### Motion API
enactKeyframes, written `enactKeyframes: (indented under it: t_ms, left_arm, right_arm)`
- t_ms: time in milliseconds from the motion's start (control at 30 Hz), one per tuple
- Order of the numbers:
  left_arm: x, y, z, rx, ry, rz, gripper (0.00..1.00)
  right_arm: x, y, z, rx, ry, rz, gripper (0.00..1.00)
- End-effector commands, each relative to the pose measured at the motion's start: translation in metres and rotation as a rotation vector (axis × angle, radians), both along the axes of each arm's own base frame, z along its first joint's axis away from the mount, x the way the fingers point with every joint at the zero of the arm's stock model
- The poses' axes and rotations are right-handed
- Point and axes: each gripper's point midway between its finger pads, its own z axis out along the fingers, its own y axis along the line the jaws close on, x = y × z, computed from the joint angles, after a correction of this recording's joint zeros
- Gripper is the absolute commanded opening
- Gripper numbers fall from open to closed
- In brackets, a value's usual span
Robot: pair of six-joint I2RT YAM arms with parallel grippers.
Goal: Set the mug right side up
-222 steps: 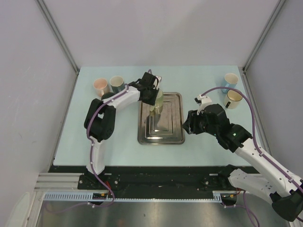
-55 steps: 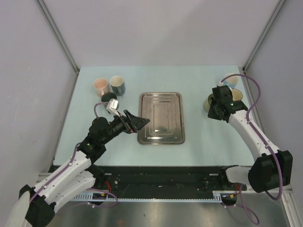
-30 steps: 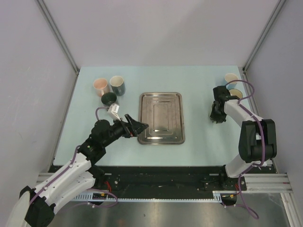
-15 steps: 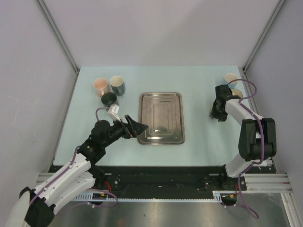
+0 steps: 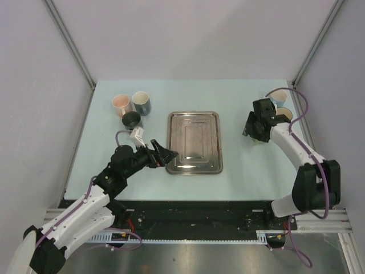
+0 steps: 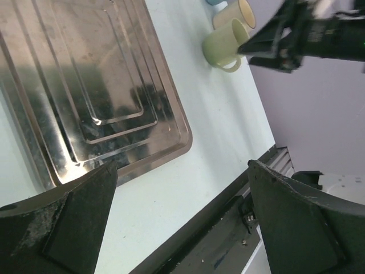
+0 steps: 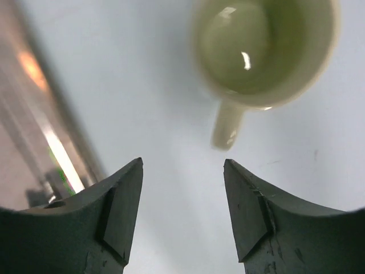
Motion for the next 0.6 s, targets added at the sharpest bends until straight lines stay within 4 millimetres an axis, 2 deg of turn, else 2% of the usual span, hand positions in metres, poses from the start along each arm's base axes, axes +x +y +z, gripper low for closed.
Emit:
enactKeyframes:
  t_ms: [0,67,100,133,167,233,267,333,367,567]
  left_arm:
    - [0.006,0.007,0.001,0.055,-0.02,0.032,1.0]
    - [0.01,0.012,0.002,0.088,-0.03,0.058,1.0]
    - [0.013,0.016,-0.005,0.124,-0.015,0.077,1.0]
    - [0.015,0.019,-0.008,0.156,-0.005,0.099,1.0]
    - [0.022,0.025,-0.001,0.197,-0.028,0.136,1.0]
    - [0.026,0.034,-0.016,0.293,0.027,0.169,1.0]
    - [0.033,0.039,-0.006,0.32,0.012,0.204,1.0]
    - [0.035,0.045,-0.017,0.394,0.068,0.216,1.0]
    - [0.036,0.045,-0.014,0.405,0.074,0.218,1.0]
    - [0.042,0.044,-0.014,0.338,0.13,0.325,1.0]
  right_arm:
    - [-0.004,0.053,0.113,0.051,-0.274,0.118,0.65]
    - [-0.016,0.066,0.139,0.039,-0.35,0.153,0.66]
    - [-0.024,0.071,0.15,0.033,-0.389,0.172,0.67]
    - [-0.04,0.088,0.169,0.018,-0.459,0.22,0.67]
    - [-0.047,0.094,0.177,0.009,-0.498,0.242,0.68]
    - [-0.068,0.111,0.182,-0.015,-0.544,0.289,0.69]
    - [-0.074,0.116,0.182,-0.021,-0.556,0.303,0.69]
    - [-0.084,0.122,0.175,-0.057,-0.567,0.32,0.7]
    - [-0.093,0.136,0.175,-0.041,-0.582,0.365,0.7]
    - [-0.113,0.163,0.156,-0.019,-0.614,0.459,0.71]
